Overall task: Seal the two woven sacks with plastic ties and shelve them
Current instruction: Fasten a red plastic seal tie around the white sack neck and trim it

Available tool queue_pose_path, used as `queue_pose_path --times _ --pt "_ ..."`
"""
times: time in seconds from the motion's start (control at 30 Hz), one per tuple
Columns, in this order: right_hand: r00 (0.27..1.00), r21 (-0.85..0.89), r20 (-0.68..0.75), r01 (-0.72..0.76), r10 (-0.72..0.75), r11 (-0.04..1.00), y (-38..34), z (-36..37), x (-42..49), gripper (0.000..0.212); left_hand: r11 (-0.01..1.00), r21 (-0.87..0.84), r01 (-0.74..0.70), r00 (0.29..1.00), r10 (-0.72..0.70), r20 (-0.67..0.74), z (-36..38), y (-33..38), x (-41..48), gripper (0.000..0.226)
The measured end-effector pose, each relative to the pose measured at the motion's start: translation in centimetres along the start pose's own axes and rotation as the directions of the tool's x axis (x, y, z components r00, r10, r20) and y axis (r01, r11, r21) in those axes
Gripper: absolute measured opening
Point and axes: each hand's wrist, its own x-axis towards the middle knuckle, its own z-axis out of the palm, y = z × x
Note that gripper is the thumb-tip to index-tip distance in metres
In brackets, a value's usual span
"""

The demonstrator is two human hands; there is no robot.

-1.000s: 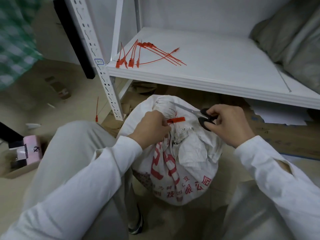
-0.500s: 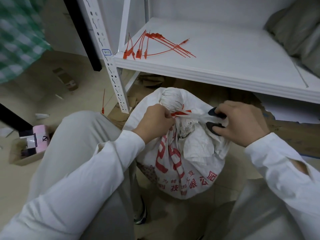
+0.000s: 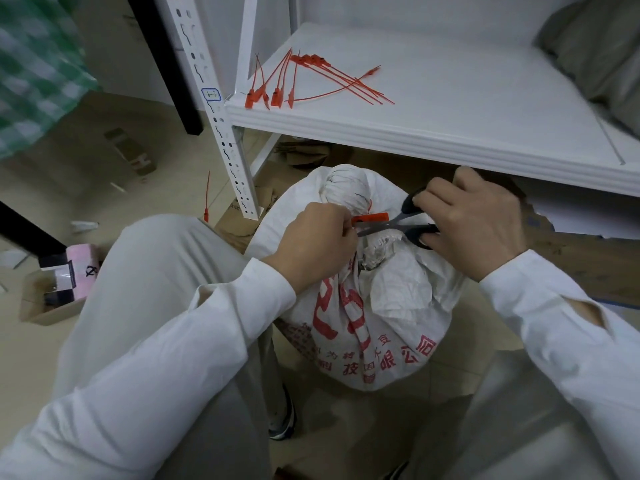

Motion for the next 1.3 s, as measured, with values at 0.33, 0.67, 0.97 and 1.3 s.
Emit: queue_pose_path --times 0.33,0.67,0.97,1.3 --pt "0.992 -0.21 -0.072 -0.116 0.103 0.971 -2.4 2.4 1.1 0.018 0.996 0.033 -0.078 0.996 0.08 -0.047 -0.1 0.2 0.1 0.026" --pt "0.998 -0.139 -0.045 -0.052 0.046 0.989 -2.8 2.4 1.3 0.026 0.996 0.023 -0.087 0.994 0.088 -0.071 -0.1 -0.4 0.3 0.026" --pt "0.998 -0.057 -0.021 -0.055 0.053 0.997 -2.2 2.1 1.4 0.028 0.991 0.064 -0.119 0.989 0.124 -0.081 -0.6 -0.5 0.7 0.03" --pt "0.961 0.188 0.136 -0.264 0.241 0.946 -0.3 0.5 1.2 0.023 0.983 0.003 -0.183 0.96 0.179 -0.213 -3.2 -2.0 1.8 0.023"
